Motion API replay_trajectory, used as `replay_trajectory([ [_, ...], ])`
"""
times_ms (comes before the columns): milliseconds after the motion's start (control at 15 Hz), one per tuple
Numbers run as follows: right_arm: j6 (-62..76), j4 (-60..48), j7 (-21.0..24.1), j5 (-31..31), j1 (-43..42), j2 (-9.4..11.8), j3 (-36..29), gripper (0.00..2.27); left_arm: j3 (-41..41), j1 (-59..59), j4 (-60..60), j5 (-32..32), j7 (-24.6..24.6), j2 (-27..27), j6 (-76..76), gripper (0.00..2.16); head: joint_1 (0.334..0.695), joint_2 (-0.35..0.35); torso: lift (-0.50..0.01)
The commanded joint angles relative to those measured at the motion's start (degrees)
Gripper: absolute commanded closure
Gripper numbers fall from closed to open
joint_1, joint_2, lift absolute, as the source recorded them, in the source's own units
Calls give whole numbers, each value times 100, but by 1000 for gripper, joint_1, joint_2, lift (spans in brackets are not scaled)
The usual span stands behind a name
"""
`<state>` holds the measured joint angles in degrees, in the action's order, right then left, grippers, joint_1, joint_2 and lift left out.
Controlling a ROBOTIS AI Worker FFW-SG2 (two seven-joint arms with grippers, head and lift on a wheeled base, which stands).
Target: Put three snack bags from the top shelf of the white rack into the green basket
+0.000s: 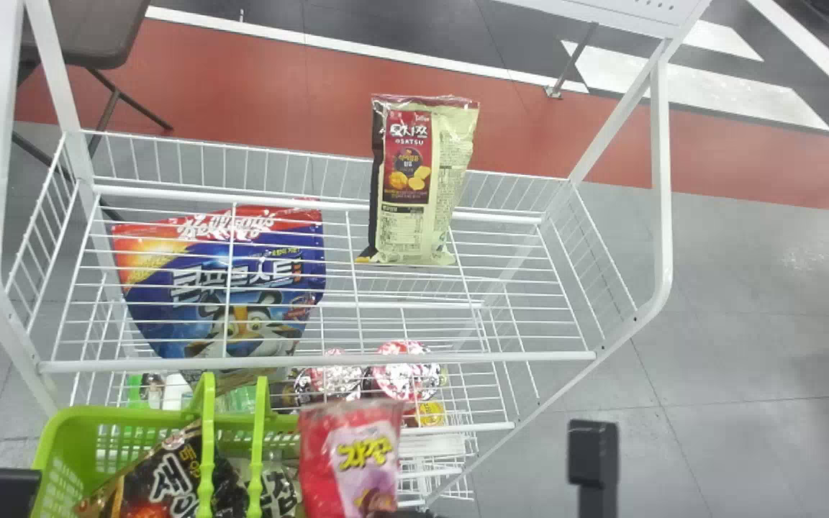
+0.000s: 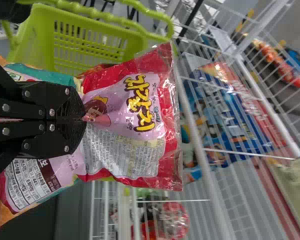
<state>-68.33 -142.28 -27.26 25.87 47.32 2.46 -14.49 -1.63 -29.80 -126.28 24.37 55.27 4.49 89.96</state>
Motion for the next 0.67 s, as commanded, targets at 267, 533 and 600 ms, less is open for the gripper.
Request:
replay_trajectory([
  [267,773,455,335,-486,-170,184,1440,2013,207,-78,-73,-46,-60,9,7,2148,695,-350,0],
  [533,843,508,502,-759,-223,263,1941,2017,216,-131,-73,-46,-43,9,7,2148,695,-226,0],
  [600,1089,666,643,-899,-258,351,2011,2017,189,-148,-73,-46,-25,9,7,2148,695,-206,0],
])
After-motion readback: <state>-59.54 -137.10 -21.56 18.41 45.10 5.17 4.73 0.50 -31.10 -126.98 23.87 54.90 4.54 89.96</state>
